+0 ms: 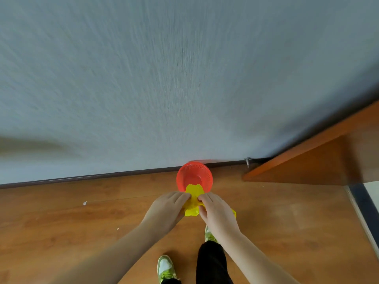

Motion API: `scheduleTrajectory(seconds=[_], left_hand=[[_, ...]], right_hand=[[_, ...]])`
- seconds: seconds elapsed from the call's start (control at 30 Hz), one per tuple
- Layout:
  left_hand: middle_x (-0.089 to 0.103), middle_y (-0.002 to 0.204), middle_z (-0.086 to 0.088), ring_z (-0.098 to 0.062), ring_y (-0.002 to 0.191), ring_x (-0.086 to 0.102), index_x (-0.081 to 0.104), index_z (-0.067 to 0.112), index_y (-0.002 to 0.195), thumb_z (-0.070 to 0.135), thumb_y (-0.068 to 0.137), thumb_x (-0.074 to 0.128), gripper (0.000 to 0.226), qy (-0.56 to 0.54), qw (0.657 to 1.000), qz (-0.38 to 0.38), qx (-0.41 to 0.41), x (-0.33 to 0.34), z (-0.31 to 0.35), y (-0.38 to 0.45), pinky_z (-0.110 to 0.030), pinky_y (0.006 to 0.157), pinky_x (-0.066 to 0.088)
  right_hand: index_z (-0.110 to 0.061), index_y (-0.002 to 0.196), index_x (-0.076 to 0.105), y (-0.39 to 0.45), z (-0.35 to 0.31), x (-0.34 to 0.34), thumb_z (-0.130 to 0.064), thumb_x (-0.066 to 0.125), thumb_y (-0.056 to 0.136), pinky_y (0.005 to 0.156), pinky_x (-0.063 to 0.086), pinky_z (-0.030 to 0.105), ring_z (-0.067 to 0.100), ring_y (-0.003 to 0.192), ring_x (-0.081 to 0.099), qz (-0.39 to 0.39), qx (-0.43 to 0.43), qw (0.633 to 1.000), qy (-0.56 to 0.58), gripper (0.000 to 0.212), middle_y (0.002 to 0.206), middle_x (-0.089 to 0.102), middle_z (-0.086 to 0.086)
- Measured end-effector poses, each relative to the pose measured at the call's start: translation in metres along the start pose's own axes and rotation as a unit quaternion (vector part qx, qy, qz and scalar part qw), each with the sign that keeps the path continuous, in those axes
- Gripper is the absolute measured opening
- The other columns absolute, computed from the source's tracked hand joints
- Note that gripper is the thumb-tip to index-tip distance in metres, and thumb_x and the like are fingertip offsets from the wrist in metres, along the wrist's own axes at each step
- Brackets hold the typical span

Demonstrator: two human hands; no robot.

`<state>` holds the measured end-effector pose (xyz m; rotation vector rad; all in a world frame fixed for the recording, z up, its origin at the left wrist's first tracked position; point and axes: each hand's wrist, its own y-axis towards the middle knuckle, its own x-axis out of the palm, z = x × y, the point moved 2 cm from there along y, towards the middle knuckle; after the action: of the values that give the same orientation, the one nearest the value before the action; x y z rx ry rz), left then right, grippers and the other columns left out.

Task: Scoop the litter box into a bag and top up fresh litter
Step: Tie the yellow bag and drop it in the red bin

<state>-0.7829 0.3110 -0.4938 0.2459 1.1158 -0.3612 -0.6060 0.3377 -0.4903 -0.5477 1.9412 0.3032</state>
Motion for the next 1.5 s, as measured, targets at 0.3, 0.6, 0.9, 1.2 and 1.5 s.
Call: scheduleTrajectory(seconds=[0.3,0.6,0.9,1.2,1.5], left_hand=[[0.066,0.099,0.004,-0.017,0.081,0.063,0.057,0.020,0.103,0.019,0.077,0.071,0.030,-0.008,0.999,0.015,-0.027,0.159,-0.090,0.060,-0.028,0.061,0.052],[0.058,0.081,-0.003,-0.025,0.067,0.058,0.057,0.015,0.090,0.009,0.063,0.083,0.038,0.074,0.996,-0.048,-0.001,0.309,-0.185,0.102,-0.036,0.053,0.049],[0.062,0.081,-0.001,-0.021,0.068,0.061,0.062,0.016,0.090,0.002,0.052,0.085,0.047,0.116,0.984,-0.130,-0.027,0.393,-0.231,0.113,-0.031,0.055,0.052],[0.064,0.084,-0.008,-0.027,0.073,0.062,0.066,0.007,0.093,-0.007,0.064,0.077,0.034,0.063,0.995,-0.037,-0.071,0.427,-0.243,0.144,-0.038,0.055,0.055],[0.048,0.146,-0.014,-0.034,0.139,0.039,0.048,0.009,0.141,0.052,0.092,0.027,0.068,0.128,0.977,-0.135,-0.105,0.462,-0.253,0.137,-0.053,0.112,0.033]], right_hand=[[-0.018,0.093,0.062,0.070,0.122,0.146,-0.007,0.077,0.071,0.062,0.054,0.026,0.013,0.077,0.062,-0.025,-0.002,0.999,0.045,0.029,0.086,0.062,-0.006],[-0.012,0.092,0.062,0.125,0.206,0.296,0.000,0.072,0.072,0.063,0.050,0.031,0.023,0.079,0.063,-0.043,-0.001,0.998,0.043,0.025,0.087,0.063,0.003],[-0.007,0.100,0.062,0.145,0.258,0.389,-0.001,0.061,0.081,0.072,0.052,0.041,0.030,0.089,0.061,-0.097,0.002,0.995,0.018,0.020,0.094,0.062,0.010],[-0.008,0.107,0.062,0.156,0.295,0.418,-0.002,0.062,0.084,0.073,0.055,0.036,0.025,0.091,0.063,-0.052,0.014,0.998,-0.010,0.024,0.099,0.065,0.007],[-0.009,0.130,0.055,0.143,0.295,0.446,-0.018,0.066,0.085,0.106,0.041,0.045,0.028,0.123,0.053,-0.036,0.030,0.993,-0.110,0.047,0.128,0.060,0.010]])
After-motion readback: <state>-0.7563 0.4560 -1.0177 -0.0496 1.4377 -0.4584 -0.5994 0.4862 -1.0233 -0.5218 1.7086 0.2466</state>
